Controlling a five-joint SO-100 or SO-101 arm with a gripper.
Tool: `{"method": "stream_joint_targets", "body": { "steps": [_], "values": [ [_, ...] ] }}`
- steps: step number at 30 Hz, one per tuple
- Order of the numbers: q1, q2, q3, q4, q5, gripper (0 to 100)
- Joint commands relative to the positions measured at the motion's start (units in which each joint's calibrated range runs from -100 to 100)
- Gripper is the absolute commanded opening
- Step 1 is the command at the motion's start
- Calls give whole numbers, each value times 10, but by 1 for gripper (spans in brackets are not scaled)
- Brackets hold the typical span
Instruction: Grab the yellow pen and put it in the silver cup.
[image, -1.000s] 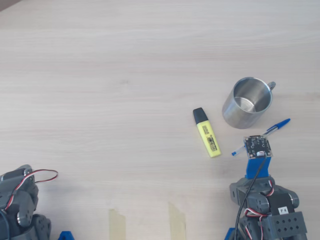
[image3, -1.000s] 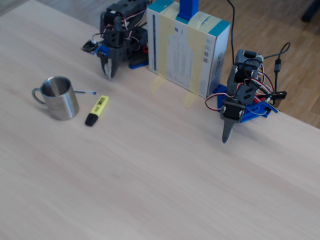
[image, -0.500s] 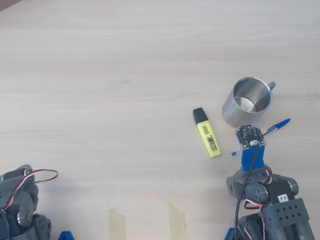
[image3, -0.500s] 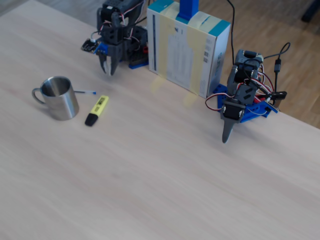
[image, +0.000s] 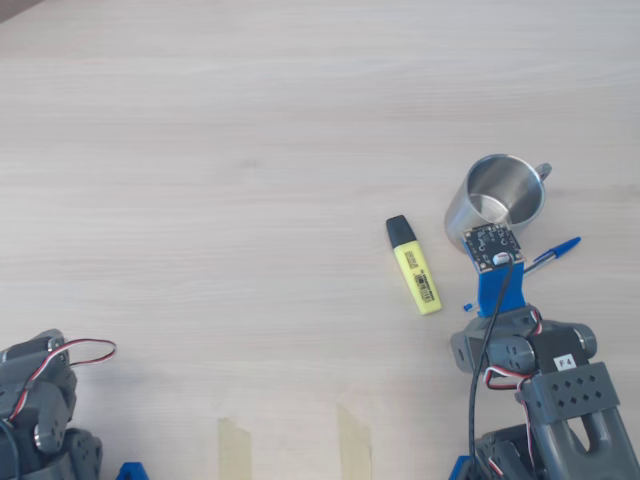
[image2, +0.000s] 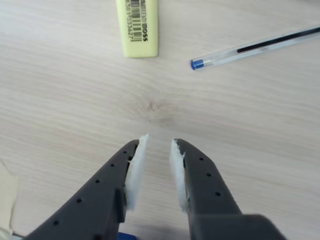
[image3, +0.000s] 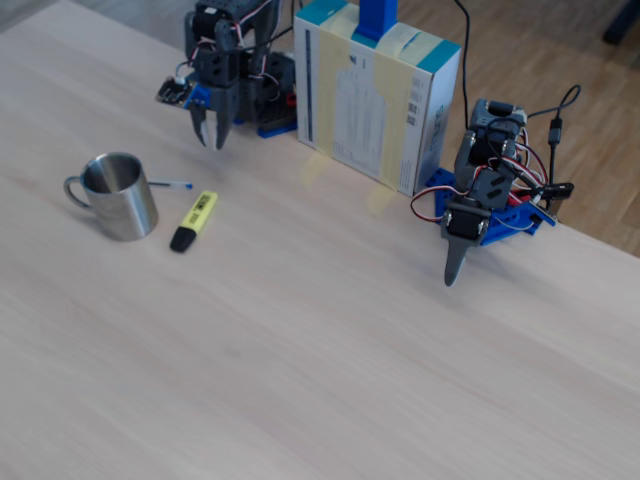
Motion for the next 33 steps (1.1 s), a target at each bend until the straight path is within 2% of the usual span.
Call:
{"method": "stream_joint_targets", "body": {
  "steps": [1,6,33],
  "values": [
    [2,30,-52,-4,3,14],
    [-8,72,-82,-4,4,18],
    [-10,328,-303,-23,15,17]
  ]
}}
